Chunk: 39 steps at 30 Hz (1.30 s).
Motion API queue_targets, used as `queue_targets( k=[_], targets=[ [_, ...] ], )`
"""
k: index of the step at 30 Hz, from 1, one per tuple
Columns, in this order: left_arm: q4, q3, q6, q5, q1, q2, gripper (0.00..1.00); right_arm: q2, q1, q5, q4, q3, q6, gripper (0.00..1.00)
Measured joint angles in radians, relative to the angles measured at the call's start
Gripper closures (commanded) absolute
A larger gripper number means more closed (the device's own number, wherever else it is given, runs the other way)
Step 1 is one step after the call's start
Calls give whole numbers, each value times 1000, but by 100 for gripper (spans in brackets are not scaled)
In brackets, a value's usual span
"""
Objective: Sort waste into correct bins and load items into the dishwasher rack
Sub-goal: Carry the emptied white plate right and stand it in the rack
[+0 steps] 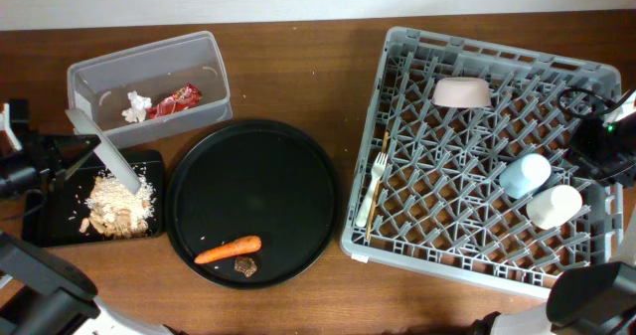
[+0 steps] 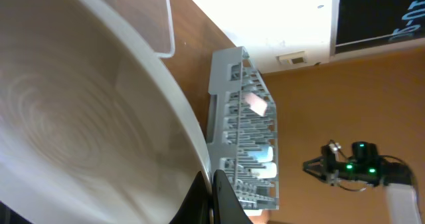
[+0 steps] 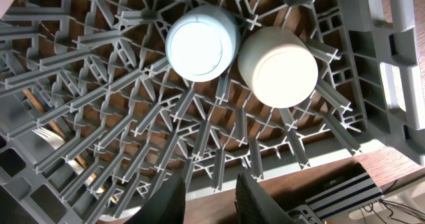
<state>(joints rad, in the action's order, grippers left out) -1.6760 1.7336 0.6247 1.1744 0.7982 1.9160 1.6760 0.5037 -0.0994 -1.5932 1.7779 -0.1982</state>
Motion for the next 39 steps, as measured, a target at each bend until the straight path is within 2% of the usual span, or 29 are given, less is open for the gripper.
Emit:
queue_targets(
  k=[5,7,12,15,19,20,21,23,25,28,33,36,39],
  targets=[
    [-10,0,-5,-3,-39,-6,100,0,0,0,-1,0,0,71],
    [-5,0,-5,-26,-134,-37,100,0,0,0,-1,0,0,71],
    [80,0,-5,-71,-475,-142,100,0,0,0,-2,0,0,71],
    [225,1,-31,-63,-677,-145,100,0,0,0,-4,0,0,71],
    [572,0,-176,-77,-966,-145,100,0,0,-3,-4,0,0,71],
    [706,2,-234,-93,-1041,-145,100,0,0,-5,-3,-1,0,71],
    [730,4,-261,-96,-1106,-144,100,0,-1,-5,-5,-1,0,71],
    [903,3,-305,-106,-1214,-141,100,0,-1,-5,-4,-1,0,71],
    [995,4,-351,-106,-1308,-140,100,0,-1,-5,-4,-1,0,71],
    [1106,8,-430,-105,-1360,-95,100,0,-1,-5,-4,-1,0,71],
    [1304,5,-578,-35,-1364,81,100,0,-1,-4,-4,-1,0,71],
    [1353,5,-649,-10,-1364,154,100,0,-1,-5,-4,-1,0,71],
    [1372,6,-671,-1,-1359,175,100,0,-1,-5,-4,-1,0,71]
  ],
)
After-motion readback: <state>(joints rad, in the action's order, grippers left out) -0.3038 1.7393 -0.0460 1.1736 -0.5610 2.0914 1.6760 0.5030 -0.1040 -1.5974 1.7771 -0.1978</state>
